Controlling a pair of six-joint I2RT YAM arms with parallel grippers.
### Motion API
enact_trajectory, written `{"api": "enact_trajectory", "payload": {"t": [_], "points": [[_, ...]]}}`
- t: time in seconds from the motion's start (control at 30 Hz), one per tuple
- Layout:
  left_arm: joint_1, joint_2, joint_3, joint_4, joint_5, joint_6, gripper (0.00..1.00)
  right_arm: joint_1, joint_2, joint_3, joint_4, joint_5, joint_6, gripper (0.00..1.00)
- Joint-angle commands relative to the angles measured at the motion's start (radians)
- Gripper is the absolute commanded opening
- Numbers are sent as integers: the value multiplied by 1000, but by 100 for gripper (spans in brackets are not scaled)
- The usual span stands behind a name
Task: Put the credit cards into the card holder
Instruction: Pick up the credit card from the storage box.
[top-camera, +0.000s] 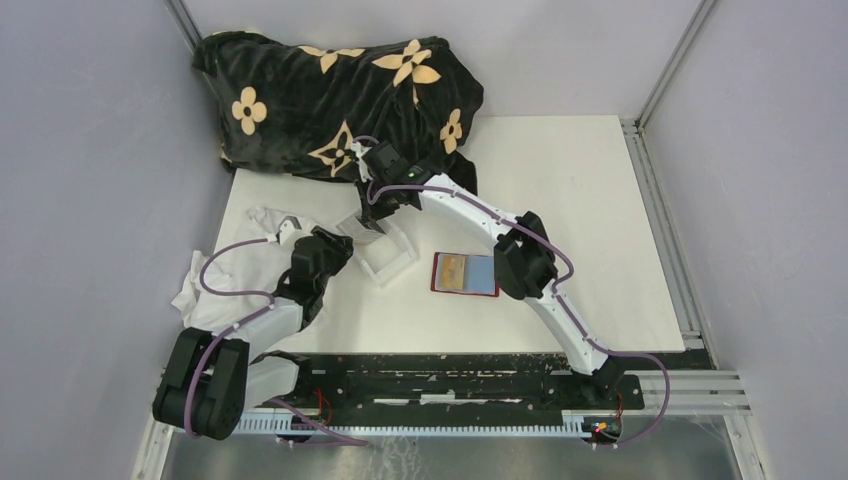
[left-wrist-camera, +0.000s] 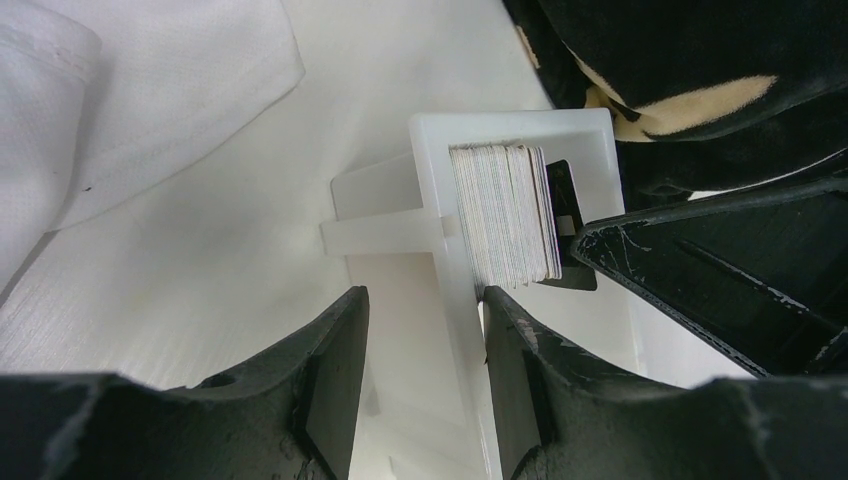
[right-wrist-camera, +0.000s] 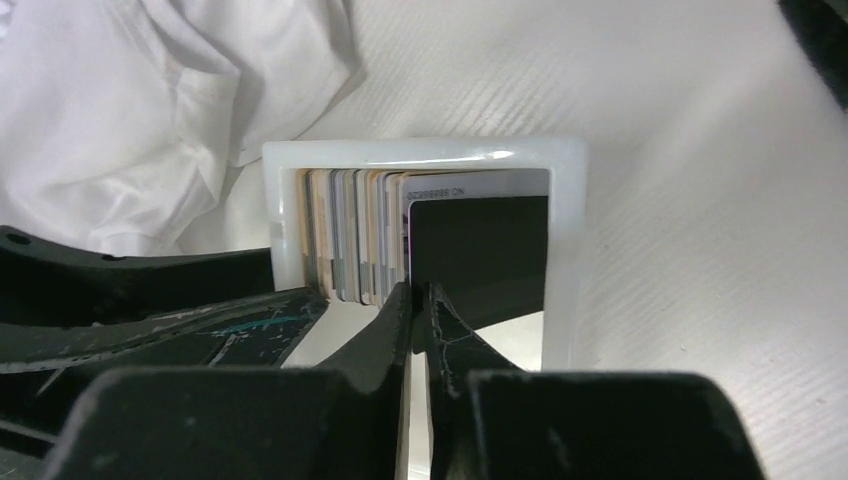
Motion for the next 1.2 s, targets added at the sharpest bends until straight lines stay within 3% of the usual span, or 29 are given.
{"api": "enact_trajectory", "payload": {"t": [0.0, 0.33, 0.77, 1.03, 1.17], "points": [[7, -26, -5, 9, 14, -16, 53, 22, -35, 56, -46, 127, -64, 4], [6, -85, 19, -47, 7, 12, 55, 35, -148, -52, 5, 322, -129, 1], [6, -150, 3, -9, 72, 23, 56, 38, -339, -231, 69, 339, -122, 1], [5, -148, -29, 163, 253, 43, 57, 37, -581, -500, 112, 299, -101, 1], [4, -142, -68, 342, 385, 33, 57, 35, -747, -698, 146, 254, -71, 1]]}}
